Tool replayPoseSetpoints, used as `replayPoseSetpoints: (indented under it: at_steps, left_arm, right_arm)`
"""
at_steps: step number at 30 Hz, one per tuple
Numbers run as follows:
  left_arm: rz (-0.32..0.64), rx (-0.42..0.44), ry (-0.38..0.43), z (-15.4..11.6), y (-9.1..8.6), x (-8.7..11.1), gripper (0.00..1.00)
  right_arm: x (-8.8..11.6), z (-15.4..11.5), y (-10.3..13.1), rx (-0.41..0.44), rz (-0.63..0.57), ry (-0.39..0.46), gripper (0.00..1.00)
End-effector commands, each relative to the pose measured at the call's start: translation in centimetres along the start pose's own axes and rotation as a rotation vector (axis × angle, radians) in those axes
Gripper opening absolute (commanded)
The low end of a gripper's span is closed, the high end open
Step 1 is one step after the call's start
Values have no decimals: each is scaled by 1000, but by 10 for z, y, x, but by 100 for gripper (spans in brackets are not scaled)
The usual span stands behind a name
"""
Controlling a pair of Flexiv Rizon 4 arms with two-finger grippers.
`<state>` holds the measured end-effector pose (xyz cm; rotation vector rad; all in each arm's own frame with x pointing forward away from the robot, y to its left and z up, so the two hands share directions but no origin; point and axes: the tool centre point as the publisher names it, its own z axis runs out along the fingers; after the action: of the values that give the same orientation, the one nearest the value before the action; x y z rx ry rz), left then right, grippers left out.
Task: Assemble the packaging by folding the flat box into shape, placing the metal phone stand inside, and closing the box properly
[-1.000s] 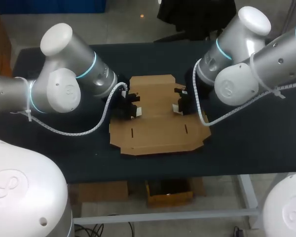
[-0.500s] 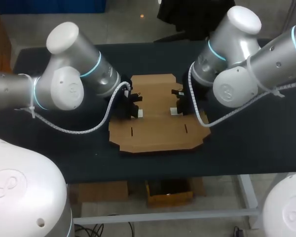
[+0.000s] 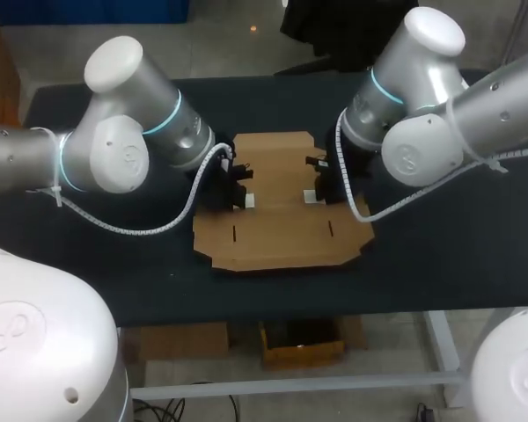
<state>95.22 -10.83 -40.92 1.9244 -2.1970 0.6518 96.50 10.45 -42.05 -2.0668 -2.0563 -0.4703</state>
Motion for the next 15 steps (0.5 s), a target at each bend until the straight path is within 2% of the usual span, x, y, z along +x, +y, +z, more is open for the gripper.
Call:
replayPoseSetpoints:
  at_steps: [1,8,9,15]
  left_arm:
    - [1,16,-4,-10,4,-3,0]
    - [-1,34,-9,-25,3,-8,0]
    - [-1,32,-5,-27,3,-9,0]
    - [-14,35,-31,-29,2,-13,0]
  right_arm:
    - [-9,-14,-5,-17,-4,36,0]
    - [-17,-32,-3,-29,-23,99,0]
    - [-19,-33,-3,-21,-35,124,0]
    - [-27,-31,0,-6,-22,150,0]
